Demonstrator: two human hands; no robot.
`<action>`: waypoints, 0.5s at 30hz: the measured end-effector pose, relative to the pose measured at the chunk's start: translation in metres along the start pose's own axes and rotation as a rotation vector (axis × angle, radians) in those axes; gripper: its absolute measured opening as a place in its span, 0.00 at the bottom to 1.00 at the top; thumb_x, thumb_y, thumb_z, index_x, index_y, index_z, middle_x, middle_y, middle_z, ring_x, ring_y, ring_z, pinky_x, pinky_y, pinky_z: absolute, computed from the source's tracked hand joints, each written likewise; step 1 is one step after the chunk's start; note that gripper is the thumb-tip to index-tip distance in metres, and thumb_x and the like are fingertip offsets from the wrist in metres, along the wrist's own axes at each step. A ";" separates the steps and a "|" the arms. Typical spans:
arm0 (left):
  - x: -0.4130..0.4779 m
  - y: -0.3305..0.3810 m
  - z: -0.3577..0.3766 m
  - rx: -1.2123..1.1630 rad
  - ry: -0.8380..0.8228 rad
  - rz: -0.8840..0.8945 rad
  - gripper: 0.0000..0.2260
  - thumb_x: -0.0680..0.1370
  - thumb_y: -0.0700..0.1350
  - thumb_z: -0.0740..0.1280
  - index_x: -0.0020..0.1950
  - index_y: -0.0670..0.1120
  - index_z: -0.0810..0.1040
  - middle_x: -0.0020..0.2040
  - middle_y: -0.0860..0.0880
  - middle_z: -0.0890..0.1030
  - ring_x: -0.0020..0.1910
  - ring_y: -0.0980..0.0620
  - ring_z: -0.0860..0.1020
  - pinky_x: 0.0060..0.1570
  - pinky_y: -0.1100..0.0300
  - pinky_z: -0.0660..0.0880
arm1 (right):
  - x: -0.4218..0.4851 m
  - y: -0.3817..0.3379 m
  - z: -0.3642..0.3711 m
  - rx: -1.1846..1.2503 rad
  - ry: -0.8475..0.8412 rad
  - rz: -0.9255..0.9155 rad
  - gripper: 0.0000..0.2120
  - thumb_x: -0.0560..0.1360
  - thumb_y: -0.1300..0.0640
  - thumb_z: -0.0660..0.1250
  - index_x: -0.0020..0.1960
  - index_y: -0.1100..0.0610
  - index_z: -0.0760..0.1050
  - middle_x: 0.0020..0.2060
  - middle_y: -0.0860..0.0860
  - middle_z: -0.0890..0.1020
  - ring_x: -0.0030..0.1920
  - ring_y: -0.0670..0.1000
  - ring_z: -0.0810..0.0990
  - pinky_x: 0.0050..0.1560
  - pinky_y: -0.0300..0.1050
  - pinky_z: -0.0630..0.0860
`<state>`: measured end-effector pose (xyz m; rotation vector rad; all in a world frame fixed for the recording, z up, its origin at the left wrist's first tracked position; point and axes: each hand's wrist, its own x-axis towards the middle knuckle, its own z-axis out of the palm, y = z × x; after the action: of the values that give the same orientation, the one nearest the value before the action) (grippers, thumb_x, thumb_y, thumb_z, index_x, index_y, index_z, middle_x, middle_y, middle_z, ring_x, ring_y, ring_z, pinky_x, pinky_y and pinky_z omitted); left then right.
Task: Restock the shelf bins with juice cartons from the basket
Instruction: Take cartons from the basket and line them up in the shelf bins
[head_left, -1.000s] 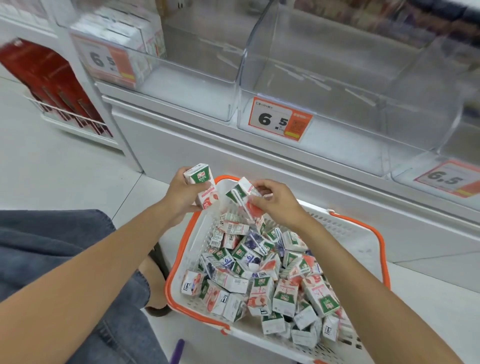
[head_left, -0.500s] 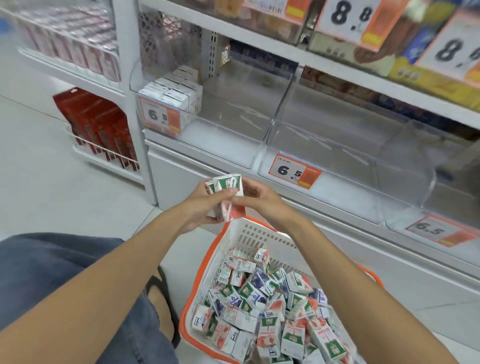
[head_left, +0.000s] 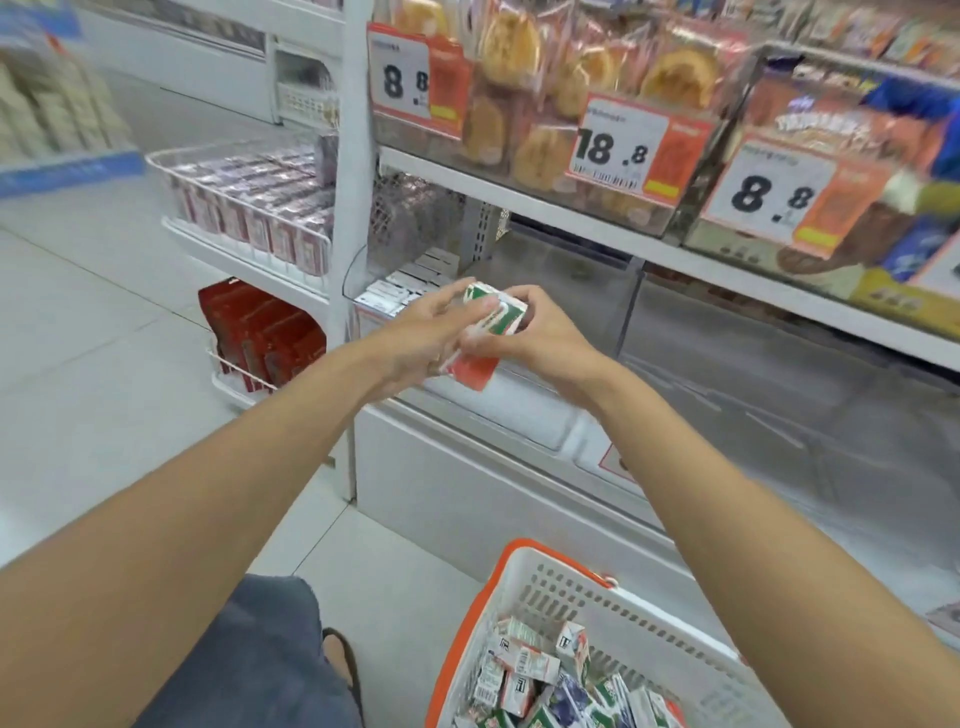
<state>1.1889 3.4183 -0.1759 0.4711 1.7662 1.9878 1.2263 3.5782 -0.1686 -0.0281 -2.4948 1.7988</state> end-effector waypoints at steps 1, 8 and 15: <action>0.010 0.005 -0.002 -0.031 0.049 0.021 0.17 0.79 0.52 0.66 0.66 0.50 0.73 0.48 0.52 0.84 0.42 0.56 0.82 0.31 0.64 0.77 | 0.010 0.002 0.001 0.029 0.066 -0.015 0.30 0.64 0.62 0.81 0.59 0.60 0.69 0.48 0.53 0.80 0.44 0.47 0.78 0.47 0.41 0.76; 0.081 -0.019 -0.064 1.253 0.172 0.233 0.26 0.79 0.59 0.62 0.75 0.52 0.67 0.76 0.47 0.65 0.77 0.49 0.57 0.74 0.51 0.52 | 0.106 0.038 -0.010 -0.088 0.424 -0.001 0.37 0.60 0.54 0.82 0.62 0.56 0.65 0.49 0.49 0.81 0.47 0.47 0.81 0.41 0.35 0.78; 0.114 -0.048 -0.089 1.581 0.092 0.155 0.29 0.79 0.64 0.47 0.78 0.56 0.55 0.80 0.50 0.54 0.78 0.51 0.52 0.75 0.48 0.46 | 0.201 0.073 -0.006 -0.273 0.488 0.010 0.35 0.62 0.51 0.80 0.60 0.52 0.62 0.56 0.49 0.79 0.52 0.51 0.80 0.50 0.50 0.80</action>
<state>1.0504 3.4085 -0.2391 0.9347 3.0824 0.2323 1.0247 3.6178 -0.2272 -0.4368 -2.3470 1.2444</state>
